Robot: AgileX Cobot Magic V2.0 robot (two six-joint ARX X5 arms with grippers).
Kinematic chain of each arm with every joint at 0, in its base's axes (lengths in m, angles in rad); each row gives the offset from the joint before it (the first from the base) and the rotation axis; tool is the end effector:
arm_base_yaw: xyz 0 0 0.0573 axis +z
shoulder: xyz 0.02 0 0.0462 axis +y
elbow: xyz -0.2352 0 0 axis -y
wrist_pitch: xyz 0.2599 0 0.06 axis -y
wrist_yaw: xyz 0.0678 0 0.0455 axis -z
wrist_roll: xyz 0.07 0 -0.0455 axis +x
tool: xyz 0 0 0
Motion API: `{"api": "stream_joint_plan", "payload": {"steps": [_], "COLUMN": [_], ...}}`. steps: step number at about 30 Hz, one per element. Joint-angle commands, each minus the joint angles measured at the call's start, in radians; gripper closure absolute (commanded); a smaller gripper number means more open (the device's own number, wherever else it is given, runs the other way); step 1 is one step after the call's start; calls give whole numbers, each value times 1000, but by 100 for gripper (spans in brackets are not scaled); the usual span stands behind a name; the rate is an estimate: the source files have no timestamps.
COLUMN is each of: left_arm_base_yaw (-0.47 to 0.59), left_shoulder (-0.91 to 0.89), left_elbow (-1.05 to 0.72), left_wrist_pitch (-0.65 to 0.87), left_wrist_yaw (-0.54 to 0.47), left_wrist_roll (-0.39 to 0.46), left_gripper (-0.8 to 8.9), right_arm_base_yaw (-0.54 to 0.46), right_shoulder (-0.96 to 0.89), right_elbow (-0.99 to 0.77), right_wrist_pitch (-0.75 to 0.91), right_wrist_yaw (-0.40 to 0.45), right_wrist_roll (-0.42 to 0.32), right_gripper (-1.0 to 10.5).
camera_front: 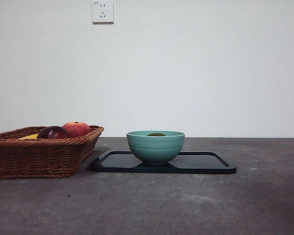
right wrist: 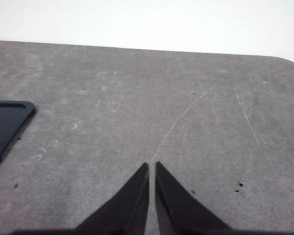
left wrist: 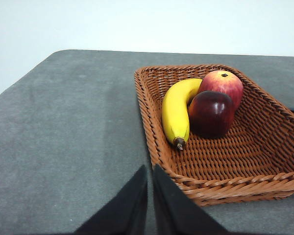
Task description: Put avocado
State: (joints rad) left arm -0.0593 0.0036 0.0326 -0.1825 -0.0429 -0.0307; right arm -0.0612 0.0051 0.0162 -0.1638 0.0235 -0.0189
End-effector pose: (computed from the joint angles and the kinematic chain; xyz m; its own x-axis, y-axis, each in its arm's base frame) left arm 0.1788 -0.0076 0.1508 0.9881 -0.0157 -0.1528 0.0122 0.9996 -0.0238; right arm 0.1798 -0.0127 0.1466 0.9848 -0.0839 -0.1521 0.0814 0.9964 -0.0223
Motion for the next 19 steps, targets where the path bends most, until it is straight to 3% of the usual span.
{"api": "stream_joint_plan", "payload": {"steps": [1, 19], "left_arm_base_yaw": [0, 0], "left_shoulder": [0, 0], "left_elbow": [-22, -22], "left_wrist_pitch": [-4, -4], "left_wrist_yaw": [-6, -6], "left_wrist_roll": [16, 16], "left_gripper": [794, 794], "right_arm_base_yaw": [-2, -2], "right_shoulder": [-2, -2], "right_elbow": [-5, -5], "right_wrist_pitch": [8, 8], "right_wrist_yaw": [2, 2], "right_wrist_roll": [11, 11], "right_gripper": [930, 930]}}
